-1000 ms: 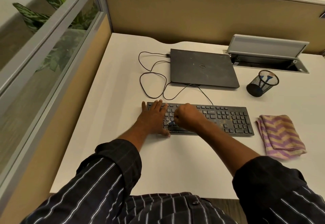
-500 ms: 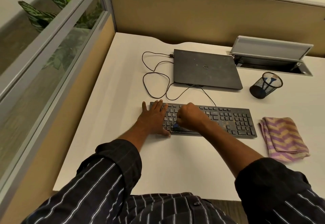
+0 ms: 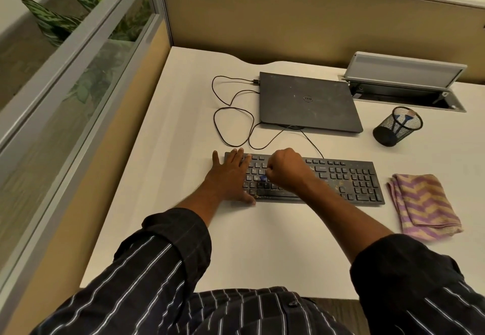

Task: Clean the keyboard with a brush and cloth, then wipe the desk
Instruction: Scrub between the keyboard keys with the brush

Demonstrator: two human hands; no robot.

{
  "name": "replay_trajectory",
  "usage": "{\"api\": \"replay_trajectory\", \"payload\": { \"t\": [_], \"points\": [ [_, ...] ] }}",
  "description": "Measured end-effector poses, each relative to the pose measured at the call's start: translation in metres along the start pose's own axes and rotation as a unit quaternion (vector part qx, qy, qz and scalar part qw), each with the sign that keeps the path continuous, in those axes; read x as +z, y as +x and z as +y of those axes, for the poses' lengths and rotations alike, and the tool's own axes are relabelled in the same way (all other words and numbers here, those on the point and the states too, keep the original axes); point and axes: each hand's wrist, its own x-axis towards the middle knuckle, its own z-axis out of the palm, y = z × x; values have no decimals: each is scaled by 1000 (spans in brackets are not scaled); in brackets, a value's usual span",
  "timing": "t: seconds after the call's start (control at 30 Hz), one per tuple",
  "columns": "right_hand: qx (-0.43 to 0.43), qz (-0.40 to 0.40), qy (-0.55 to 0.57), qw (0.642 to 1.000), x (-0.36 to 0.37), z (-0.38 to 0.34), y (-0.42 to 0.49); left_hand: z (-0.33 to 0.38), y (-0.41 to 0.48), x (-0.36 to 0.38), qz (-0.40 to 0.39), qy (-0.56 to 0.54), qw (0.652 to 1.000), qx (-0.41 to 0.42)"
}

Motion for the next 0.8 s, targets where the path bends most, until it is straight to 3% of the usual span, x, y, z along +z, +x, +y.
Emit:
{"api": "replay_trajectory", "payload": {
  "t": [0.17, 0.37, 0.5, 0.67, 0.8],
  "points": [
    [-9, -62, -45, 997, -1, 0, -2, -1, 0, 0, 1, -1, 1000, 3],
    [-1, -9, -20, 1000, -4, 0, 0, -1, 0, 0, 3, 3, 1000, 4],
    [-19, -62, -38, 997, -1, -2, -4, -1, -1, -1, 0, -5, 1000, 4],
    [-51, -16, 7, 999, -1, -7, 0, -1, -2, -1, -5, -7, 1000, 0],
    [-70, -50, -32, 996, 4, -11, -4, -4, -4, 0, -6, -16, 1000, -10]
  ]
}}
